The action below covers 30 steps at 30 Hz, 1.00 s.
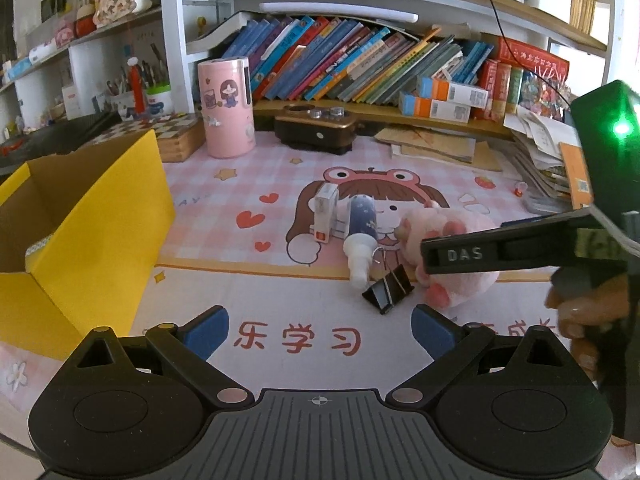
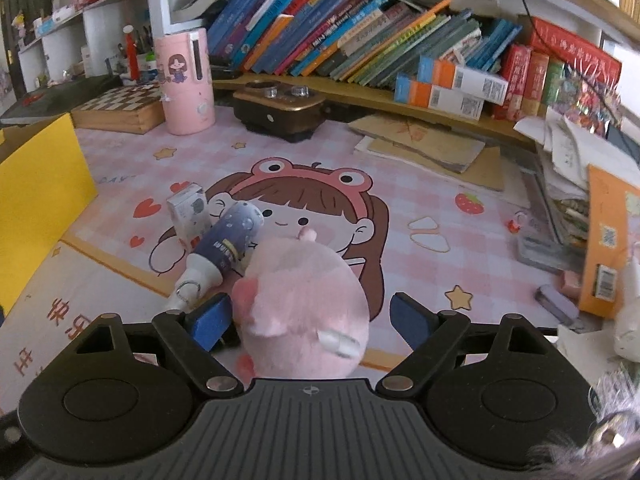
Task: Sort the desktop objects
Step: 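Grasp the pink pig plush with the right tool while the left tool grasps the black binder clip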
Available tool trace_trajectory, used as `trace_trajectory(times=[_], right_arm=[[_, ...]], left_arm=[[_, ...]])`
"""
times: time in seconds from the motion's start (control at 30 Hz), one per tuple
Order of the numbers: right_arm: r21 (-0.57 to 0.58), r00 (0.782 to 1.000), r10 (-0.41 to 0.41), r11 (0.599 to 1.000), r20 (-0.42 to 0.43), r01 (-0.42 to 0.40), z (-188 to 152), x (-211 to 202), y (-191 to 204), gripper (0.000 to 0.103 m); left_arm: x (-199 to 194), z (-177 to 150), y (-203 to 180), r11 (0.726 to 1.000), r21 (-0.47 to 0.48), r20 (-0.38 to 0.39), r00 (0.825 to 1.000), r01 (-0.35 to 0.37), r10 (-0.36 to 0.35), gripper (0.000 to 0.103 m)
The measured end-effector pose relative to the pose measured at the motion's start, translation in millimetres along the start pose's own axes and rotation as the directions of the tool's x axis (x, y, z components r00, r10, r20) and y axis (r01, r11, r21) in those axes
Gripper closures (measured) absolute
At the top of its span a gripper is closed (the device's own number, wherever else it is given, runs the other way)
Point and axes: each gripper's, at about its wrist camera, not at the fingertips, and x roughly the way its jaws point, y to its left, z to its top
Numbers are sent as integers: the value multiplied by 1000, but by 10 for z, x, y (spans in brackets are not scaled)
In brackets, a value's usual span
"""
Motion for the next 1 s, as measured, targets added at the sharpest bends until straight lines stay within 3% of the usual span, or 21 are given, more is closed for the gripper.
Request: trace_trajectory(times=[0.13, 0.27, 0.43, 0.6, 0.67, 0.77, 1.0], right_arm=[[33, 998, 42, 999, -46, -41, 3, 150, -46, 36], [34, 997, 70, 997, -32, -69, -2, 104, -82, 43], [91, 998, 57, 994, 19, -58, 15, -94, -239, 43], [132, 999, 16, 991, 43, -22, -16, -312, -402, 43], [147, 999, 7, 989, 39, -13, -45, -376, -459, 43], [160, 1000, -2, 987, 31, -3, -90, -453, -514, 43], [173, 999, -29, 985, 25, 24, -165, -595, -590, 43]], left_arm=[[43, 9, -21, 1000, 1, -4, 1000, 6, -6, 4], [113, 18, -66, 1000, 10, -4, 1000, 10, -10, 5], [247, 46, -164, 999, 53, 11, 1000, 9, -10, 6], [437, 105, -326, 997, 65, -10, 999, 36, -36, 28], [513, 129, -379, 997, 43, -33, 998, 58, -57, 40], [635, 158, -445, 997, -15, -82, 993, 81, -82, 46], [881, 174, -451, 981, -193, -161, 986, 4, -36, 49]])
